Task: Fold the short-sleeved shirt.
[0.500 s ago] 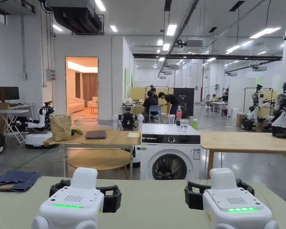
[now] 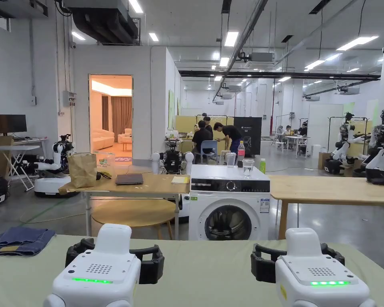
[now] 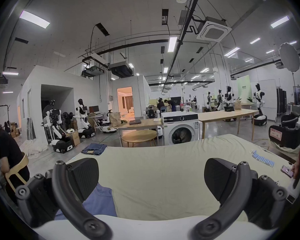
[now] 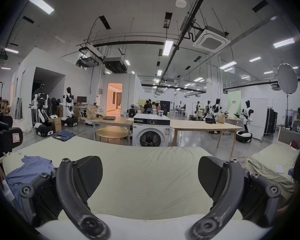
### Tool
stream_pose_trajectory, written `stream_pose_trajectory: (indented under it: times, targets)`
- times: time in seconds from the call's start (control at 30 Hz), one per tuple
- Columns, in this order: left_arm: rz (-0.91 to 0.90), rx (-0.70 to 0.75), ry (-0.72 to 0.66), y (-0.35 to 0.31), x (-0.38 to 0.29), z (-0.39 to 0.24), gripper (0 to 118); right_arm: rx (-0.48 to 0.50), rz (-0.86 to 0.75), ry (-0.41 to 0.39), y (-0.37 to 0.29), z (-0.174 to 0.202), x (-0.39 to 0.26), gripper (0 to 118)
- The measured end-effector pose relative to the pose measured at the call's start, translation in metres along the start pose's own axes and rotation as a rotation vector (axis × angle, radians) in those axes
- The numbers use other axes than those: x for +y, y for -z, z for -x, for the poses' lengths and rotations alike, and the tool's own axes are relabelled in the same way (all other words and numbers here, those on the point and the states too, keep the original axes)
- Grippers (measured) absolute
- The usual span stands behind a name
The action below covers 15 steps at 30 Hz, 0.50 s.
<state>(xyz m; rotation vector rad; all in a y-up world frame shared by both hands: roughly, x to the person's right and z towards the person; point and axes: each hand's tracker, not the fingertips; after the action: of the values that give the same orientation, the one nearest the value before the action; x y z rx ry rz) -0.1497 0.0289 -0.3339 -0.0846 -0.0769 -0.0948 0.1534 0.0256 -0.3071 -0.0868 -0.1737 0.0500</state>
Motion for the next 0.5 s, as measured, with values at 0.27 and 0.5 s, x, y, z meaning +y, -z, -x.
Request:
stream_pose_trajectory:
  times: [0.27, 0.5]
  targets:
    - [0.017, -0.016, -0.028, 0.0032, -0.0010, 0.0034, 118, 0.021, 0.006, -0.007, 0.0012, -0.0008, 0.0025, 112]
    - [0.013, -0.020, -0.024, 0.0044, -0.0013, -0.0001, 118, 0.017, 0.011, 0.037, 0.0065, -0.0059, 0.0032, 112]
